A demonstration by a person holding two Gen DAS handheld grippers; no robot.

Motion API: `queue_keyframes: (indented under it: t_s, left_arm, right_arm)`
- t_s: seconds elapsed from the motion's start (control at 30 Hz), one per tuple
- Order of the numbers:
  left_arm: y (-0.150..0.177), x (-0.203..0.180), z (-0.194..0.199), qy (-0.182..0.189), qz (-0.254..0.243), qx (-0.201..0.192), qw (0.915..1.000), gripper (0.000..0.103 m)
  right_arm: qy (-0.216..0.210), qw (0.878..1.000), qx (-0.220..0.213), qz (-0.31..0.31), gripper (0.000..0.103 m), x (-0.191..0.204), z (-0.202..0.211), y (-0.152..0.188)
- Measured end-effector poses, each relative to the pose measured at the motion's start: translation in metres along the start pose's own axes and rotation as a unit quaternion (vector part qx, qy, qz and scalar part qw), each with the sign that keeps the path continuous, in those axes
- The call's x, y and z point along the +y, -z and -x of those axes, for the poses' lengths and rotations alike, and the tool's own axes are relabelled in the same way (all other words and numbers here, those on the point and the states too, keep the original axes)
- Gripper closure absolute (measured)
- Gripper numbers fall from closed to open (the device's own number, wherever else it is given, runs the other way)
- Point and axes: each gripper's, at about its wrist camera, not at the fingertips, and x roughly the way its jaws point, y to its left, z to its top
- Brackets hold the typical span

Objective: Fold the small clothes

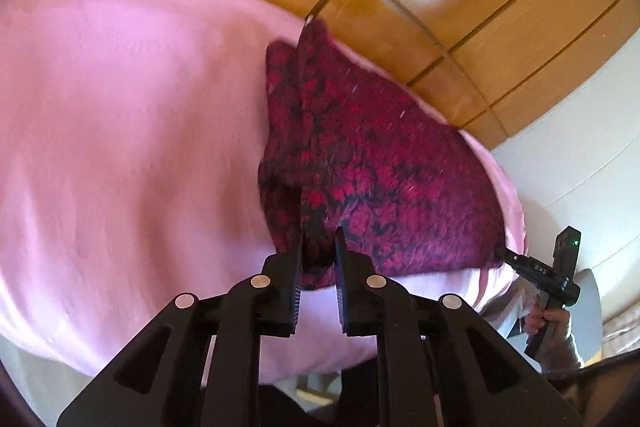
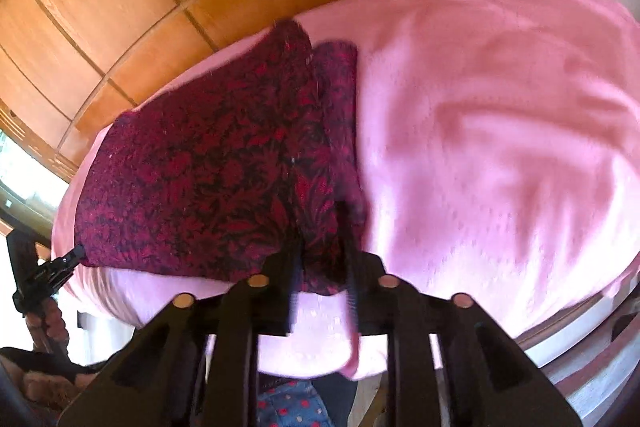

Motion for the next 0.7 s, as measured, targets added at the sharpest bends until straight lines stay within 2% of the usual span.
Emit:
queue_keyframes:
  t_s: [0.03, 0.07, 0.1, 0.13, 0.2, 0.27, 0.33, 0.4, 0.43, 0.5, 0.57, 0.63, 0.7]
  left_arm:
    - [-0.007, -0.003, 0.004, -0.015, -0.009, -0.021, 0.9996, 0.086]
    - [-0.010, -0.006, 0.008, -0.022, -0.018, -0.037, 0.9989, 0.086]
    - [-0.017, -0.010, 0.010, -0.025, -0.027, -0.050, 0.9981, 0.086]
    - [-0.024, -0.016, 0.008, -0.024, -0.033, -0.059, 0.9974, 0.086]
    - [-0.034, -0.028, 0.002, -0.024, -0.049, -0.071, 0.9960, 0.086]
    - [-0.042, -0.045, -0.014, -0.031, -0.076, -0.071, 0.9941, 0.086]
    - [-0.045, -0.059, -0.035, -0.039, -0.099, -0.059, 0.9926, 0.086]
    - [-0.044, -0.065, -0.050, -0.055, -0.120, -0.052, 0.9899, 0.077]
    - [-0.047, -0.069, -0.064, -0.076, -0.133, -0.048, 0.9870, 0.065]
    - [-0.046, -0.069, -0.080, -0.120, -0.138, -0.042, 0.9822, 0.065]
    - [-0.049, -0.061, -0.099, -0.143, -0.136, -0.029, 0.9800, 0.065]
    - [-0.050, -0.056, -0.103, -0.146, -0.131, -0.033, 0.9801, 0.065]
    - [-0.051, -0.060, -0.099, -0.149, -0.130, -0.041, 0.9794, 0.065]
  right_arm:
    - [0.003, 1.000, -0.010, 0.008, 0.081, 0.003, 0.003, -0.007]
    - [0.016, 0.999, -0.026, 0.019, 0.068, 0.007, 0.009, -0.011]
    - [0.029, 0.998, -0.042, 0.030, 0.051, 0.013, 0.012, -0.016]
    - [0.034, 0.997, -0.062, 0.039, 0.049, 0.021, 0.015, -0.025]
    - [0.016, 0.995, -0.083, 0.061, 0.048, 0.043, 0.011, -0.038]
    - [0.009, 0.993, -0.089, 0.082, 0.041, 0.062, 0.001, -0.046]
    - [0.005, 0.991, -0.083, 0.103, 0.039, 0.084, -0.019, -0.053]
    - [0.010, 0.988, -0.079, 0.134, 0.030, 0.106, -0.041, -0.059]
    - [0.019, 0.987, -0.079, 0.142, 0.029, 0.113, -0.050, -0.054]
    - [0.046, 0.986, -0.068, 0.149, 0.028, 0.117, -0.072, -0.059]
    - [0.082, 0.983, -0.066, 0.149, 0.027, 0.105, -0.091, -0.062]
    - [0.064, 0.987, -0.063, 0.132, 0.026, 0.091, -0.105, -0.063]
    - [0.062, 0.985, -0.080, 0.137, 0.025, 0.091, -0.107, -0.060]
